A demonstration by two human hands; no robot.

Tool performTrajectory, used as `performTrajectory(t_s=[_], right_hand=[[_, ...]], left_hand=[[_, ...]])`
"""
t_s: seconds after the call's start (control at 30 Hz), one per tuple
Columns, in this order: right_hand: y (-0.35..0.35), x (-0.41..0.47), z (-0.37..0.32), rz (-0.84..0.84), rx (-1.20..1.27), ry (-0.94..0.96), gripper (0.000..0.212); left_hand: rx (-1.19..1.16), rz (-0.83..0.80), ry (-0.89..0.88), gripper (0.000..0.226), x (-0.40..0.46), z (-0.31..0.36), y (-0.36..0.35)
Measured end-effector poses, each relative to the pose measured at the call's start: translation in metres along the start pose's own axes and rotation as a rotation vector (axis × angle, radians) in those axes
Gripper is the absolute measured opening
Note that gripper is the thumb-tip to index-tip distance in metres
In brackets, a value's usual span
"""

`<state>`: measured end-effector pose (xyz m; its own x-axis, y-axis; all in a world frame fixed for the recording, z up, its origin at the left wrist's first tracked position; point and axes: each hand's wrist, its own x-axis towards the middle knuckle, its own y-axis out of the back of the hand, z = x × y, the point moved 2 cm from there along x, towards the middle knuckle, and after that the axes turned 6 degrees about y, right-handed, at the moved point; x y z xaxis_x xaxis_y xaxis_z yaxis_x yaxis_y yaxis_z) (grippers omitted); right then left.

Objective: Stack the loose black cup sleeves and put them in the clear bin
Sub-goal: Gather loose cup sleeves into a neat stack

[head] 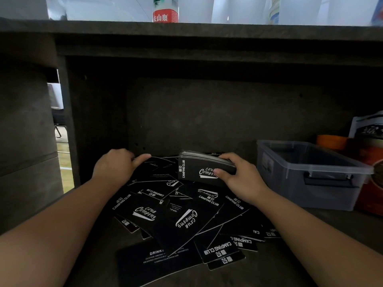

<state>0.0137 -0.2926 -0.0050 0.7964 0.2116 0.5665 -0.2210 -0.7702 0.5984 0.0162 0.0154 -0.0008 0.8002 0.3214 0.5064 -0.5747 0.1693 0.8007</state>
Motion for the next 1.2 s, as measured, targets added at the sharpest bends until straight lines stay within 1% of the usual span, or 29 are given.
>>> performTrajectory(t_s=[0.1,0.17,0.23,0.27,0.33,0.4,0.47,0.53,0.6,0.67,0.77,0.8,0.87,0.93,1.0,1.1,1.13,1.17,1.2], right_hand=[[0.0,0.0,0.0,-0.001,0.0,-0.008,0.03],[0.0,0.0,0.0,-0.009,-0.015,-0.01,0.03],[0.0,0.0,-0.001,-0.013,-0.012,-0.013,0.029],[0.0,0.0,-0.001,-0.013,-0.007,-0.015,0.029],[0.0,0.0,0.0,-0.016,-0.002,-0.022,0.03],[0.0,0.0,0.0,-0.014,-0.004,-0.025,0.032],[0.0,-0.001,-0.001,-0.014,-0.011,-0.024,0.033],[0.0,-0.001,-0.002,-0.024,-0.013,-0.025,0.033],[0.0,-0.001,-0.003,-0.034,-0.012,-0.034,0.031],[0.001,0.0,-0.004,-0.031,-0.005,-0.044,0.026],[0.002,0.0,-0.006,-0.015,0.058,-0.071,0.023],[0.002,-0.001,-0.006,-0.021,0.078,-0.074,0.024],[0.002,-0.003,-0.007,-0.043,0.096,-0.067,0.026],[0.001,-0.003,-0.007,-0.048,0.055,-0.049,0.028],[0.0,-0.002,-0.006,-0.032,-0.018,-0.023,0.033],[0.001,-0.001,-0.006,-0.005,-0.042,0.0,0.031],[0.002,-0.001,-0.006,-0.001,-0.043,0.004,0.03],[0.002,-0.001,-0.006,0.0,-0.048,0.006,0.029],[0.003,-0.001,-0.006,-0.002,-0.054,0.005,0.028]], left_hand=[[-0.098,0.022,-0.008,0.047,0.004,-0.004,-0.002],[-0.225,0.013,0.06,0.03,0.007,-0.012,-0.005],[-0.295,0.049,0.109,0.019,0.008,-0.018,-0.006],[-0.334,0.075,0.108,0.017,0.008,-0.018,-0.005],[-0.462,0.121,0.092,0.023,0.006,-0.014,-0.001],[-0.612,0.138,0.052,0.024,0.004,-0.007,0.003],[-0.787,0.077,-0.027,0.021,0.002,0.001,0.004],[-0.925,-0.049,-0.093,0.021,-0.002,0.011,0.003],[-0.976,-0.196,-0.116,0.022,-0.008,0.019,-0.002],[-0.92,-0.287,-0.13,0.019,-0.012,0.024,-0.007],[-0.768,-0.287,-0.185,0.019,-0.014,0.028,-0.012],[-0.731,-0.272,-0.196,0.022,-0.015,0.03,-0.013],[-0.686,-0.259,-0.209,0.038,-0.019,0.038,-0.013],[-0.615,-0.258,-0.24,0.053,-0.024,0.047,-0.016],[-0.528,-0.226,-0.269,0.062,-0.025,0.053,-0.017],[-0.422,-0.122,-0.216,0.06,-0.013,0.041,-0.011],[-0.357,-0.121,-0.179,0.059,-0.007,0.031,-0.01],[-0.28,-0.161,-0.143,0.06,-0.001,0.02,-0.012],[-0.211,-0.239,-0.114,0.064,0.003,0.009,-0.013]])
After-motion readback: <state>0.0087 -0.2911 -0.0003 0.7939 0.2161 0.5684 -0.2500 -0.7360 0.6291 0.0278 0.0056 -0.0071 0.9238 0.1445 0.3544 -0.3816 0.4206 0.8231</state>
